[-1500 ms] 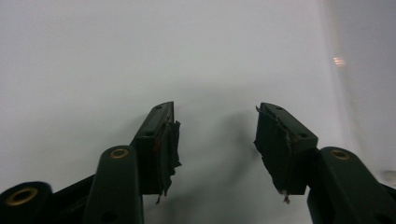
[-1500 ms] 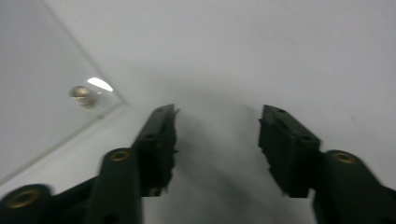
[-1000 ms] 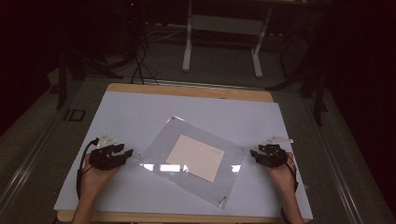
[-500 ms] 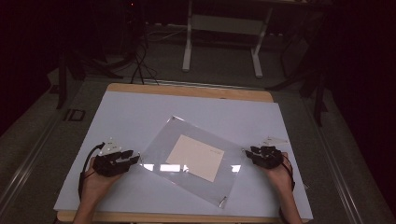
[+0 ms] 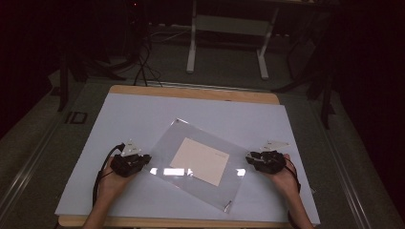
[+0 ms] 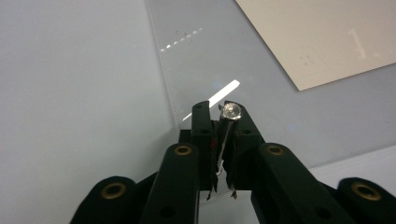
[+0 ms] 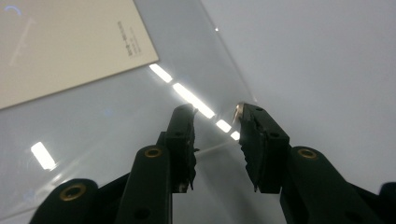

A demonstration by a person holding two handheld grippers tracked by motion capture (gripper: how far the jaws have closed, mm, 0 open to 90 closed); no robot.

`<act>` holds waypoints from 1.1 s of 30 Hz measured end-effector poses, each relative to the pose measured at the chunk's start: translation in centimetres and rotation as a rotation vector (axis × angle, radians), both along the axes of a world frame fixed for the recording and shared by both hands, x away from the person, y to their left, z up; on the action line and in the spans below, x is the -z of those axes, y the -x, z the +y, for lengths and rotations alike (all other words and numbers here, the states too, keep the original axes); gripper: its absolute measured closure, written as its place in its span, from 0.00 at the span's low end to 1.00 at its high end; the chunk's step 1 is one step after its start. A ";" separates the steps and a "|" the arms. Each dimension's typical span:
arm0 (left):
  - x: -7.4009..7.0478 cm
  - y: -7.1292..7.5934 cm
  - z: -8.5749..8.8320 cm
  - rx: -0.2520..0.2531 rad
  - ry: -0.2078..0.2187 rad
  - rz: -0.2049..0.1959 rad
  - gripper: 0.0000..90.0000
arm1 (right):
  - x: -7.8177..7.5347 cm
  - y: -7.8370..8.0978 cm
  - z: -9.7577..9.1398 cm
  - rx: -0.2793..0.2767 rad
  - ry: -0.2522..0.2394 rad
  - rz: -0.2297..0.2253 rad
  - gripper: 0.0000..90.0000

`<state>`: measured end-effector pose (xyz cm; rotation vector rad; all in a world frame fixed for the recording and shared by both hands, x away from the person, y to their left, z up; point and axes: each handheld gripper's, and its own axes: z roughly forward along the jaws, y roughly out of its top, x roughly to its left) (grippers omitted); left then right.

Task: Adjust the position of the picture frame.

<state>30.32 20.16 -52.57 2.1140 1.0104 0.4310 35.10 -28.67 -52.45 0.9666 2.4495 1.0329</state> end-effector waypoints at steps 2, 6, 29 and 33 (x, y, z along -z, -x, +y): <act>-0.2 -0.1 0.0 0.003 0.002 0.012 0.94 | 0.2 0.2 -0.1 -0.005 -0.006 0.006 0.73; -0.7 -0.7 -0.1 -0.008 -0.017 0.011 0.94 | 0.1 0.7 0.3 -0.030 0.008 0.007 0.76; -1.8 -10.7 -0.5 -0.122 -0.030 0.043 0.95 | -1.1 3.7 5.2 -0.290 -0.018 -0.018 0.77; -1.0 -11.6 -0.6 -0.134 -0.035 0.066 0.95 | -1.2 4.2 6.1 -0.335 -0.026 -0.017 0.77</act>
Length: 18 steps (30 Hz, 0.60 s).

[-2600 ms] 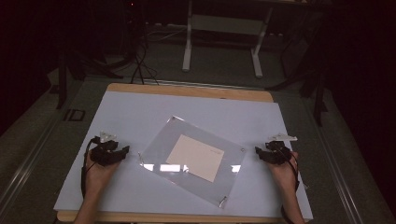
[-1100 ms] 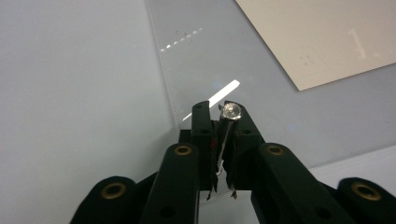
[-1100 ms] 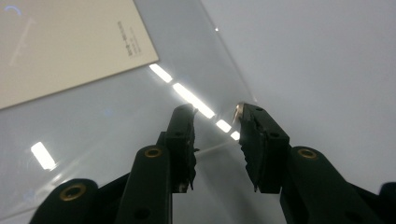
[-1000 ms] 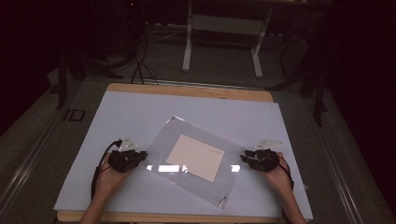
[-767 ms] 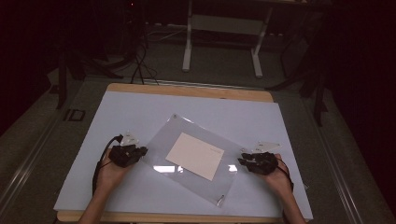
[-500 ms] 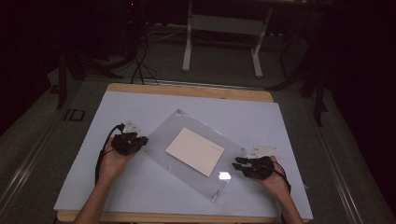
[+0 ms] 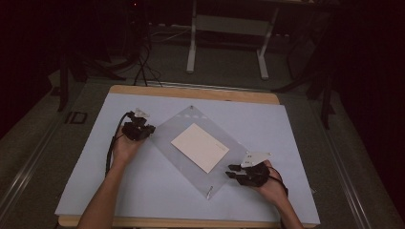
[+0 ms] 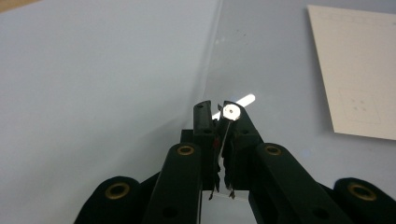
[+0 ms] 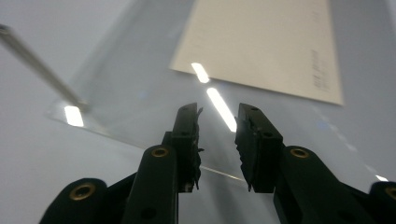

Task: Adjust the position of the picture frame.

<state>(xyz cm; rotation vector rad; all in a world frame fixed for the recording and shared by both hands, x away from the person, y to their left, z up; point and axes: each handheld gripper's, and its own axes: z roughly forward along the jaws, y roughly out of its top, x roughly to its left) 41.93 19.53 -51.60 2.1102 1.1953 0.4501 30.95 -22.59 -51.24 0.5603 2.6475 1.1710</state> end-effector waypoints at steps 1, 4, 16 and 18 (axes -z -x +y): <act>0.2 0.0 0.1 0.001 0.009 -0.006 0.95 | -0.1 0.3 0.4 -0.022 -0.007 0.002 0.76; 0.3 0.1 0.2 -0.003 0.022 -0.015 0.95 | -0.1 1.0 1.1 -0.081 -0.021 0.015 0.75; -1.3 0.3 -0.3 0.013 -0.022 -0.039 0.95 | 0.3 2.1 3.0 -0.214 0.003 0.028 0.73; -1.0 0.1 -0.2 0.008 -0.016 -0.029 0.95 | 0.3 2.3 3.1 -0.227 0.005 0.030 0.73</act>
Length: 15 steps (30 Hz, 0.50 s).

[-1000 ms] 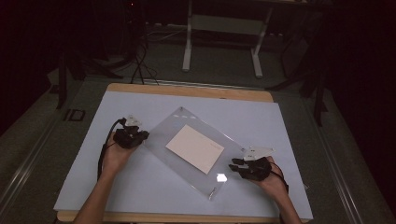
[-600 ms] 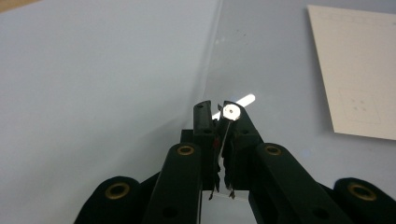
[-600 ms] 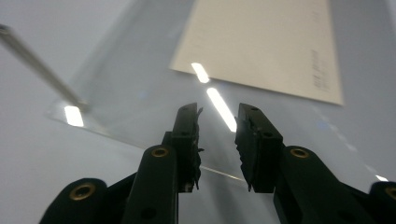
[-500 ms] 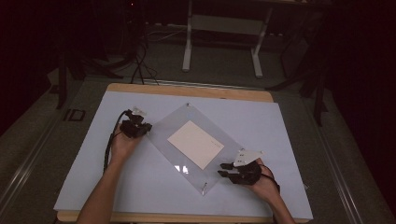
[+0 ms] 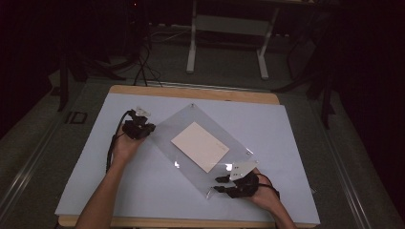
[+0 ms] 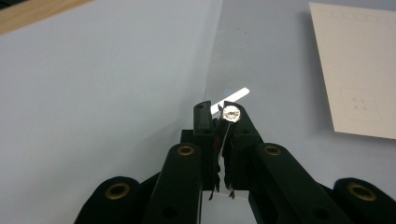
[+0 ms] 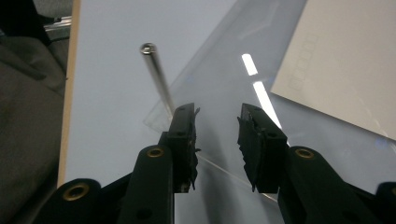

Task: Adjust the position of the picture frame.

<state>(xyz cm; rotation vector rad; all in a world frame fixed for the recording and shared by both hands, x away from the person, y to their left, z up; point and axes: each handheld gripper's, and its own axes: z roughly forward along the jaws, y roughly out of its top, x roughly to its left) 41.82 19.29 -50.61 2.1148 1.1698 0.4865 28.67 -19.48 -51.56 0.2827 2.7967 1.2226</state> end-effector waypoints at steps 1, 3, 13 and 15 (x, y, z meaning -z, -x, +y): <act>0.1 -0.1 0.0 -0.002 0.003 0.007 0.95 | 0.0 0.1 0.1 -0.009 -0.001 0.002 0.73; 0.3 -0.3 0.1 -0.004 0.006 0.013 0.95 | -0.1 0.3 0.2 -0.033 -0.008 0.002 0.73; 0.6 -0.6 0.0 -0.019 0.014 0.014 0.95 | -0.1 0.5 2.1 -0.087 -0.041 0.005 0.80; 0.7 -0.7 0.0 -0.025 0.016 0.011 0.95 | 0.0 0.6 2.6 -0.097 -0.037 -0.006 0.86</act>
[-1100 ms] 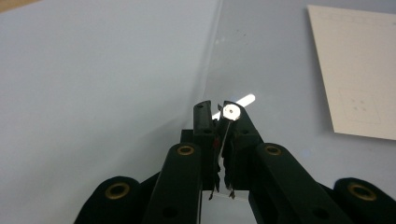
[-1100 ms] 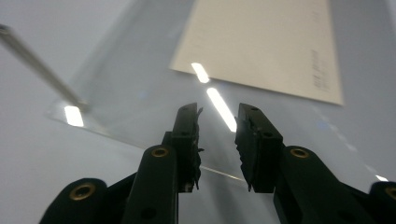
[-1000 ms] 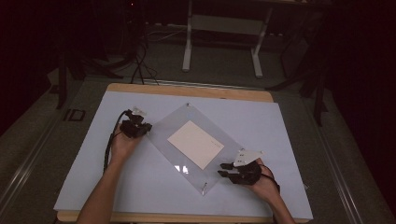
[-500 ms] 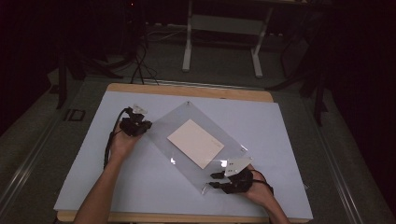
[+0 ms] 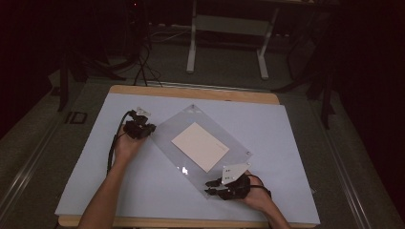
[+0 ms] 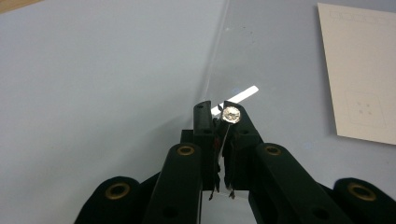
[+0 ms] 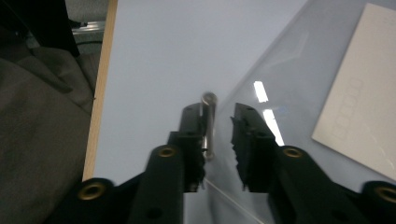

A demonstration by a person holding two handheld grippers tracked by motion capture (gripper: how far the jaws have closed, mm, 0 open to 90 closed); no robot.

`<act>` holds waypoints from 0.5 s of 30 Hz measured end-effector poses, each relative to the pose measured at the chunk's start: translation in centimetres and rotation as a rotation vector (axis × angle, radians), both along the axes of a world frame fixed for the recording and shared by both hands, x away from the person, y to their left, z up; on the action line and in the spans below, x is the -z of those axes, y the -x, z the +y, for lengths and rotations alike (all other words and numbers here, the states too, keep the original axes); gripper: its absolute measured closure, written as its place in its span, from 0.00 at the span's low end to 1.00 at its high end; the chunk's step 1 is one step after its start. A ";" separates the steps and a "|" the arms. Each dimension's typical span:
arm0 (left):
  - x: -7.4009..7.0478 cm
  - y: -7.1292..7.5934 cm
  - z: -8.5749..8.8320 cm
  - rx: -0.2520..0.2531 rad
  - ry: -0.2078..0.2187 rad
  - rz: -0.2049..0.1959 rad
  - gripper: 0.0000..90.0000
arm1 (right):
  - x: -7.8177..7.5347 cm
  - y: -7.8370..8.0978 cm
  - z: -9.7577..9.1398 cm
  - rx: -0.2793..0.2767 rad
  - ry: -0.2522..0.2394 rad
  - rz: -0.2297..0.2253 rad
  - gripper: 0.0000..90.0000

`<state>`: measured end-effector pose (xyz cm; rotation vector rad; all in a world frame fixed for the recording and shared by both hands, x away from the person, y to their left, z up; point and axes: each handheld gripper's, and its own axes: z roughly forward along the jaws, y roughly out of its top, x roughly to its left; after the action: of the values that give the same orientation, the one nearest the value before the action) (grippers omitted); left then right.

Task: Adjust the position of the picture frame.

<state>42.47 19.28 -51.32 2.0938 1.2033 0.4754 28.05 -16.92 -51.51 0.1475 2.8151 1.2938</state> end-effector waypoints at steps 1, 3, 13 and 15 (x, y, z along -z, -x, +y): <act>0.0 0.0 0.0 -0.002 0.001 0.000 0.95 | 0.1 0.1 0.2 -0.006 -0.003 -0.003 0.90; 0.0 -0.2 -0.1 -0.007 0.002 0.002 0.95 | 0.0 0.4 0.4 -0.005 0.007 -0.028 0.94; -0.7 -1.6 -0.5 -0.019 -0.001 -0.006 0.95 | -0.7 1.2 1.3 0.039 0.023 -0.121 0.94; -0.9 -2.0 -0.6 -0.021 0.004 -0.009 0.95 | -0.9 1.3 1.6 0.038 0.019 -0.133 0.94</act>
<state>44.45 18.67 -50.43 2.0757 1.2209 0.4906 26.71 -15.30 -50.58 0.1087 2.6992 1.2205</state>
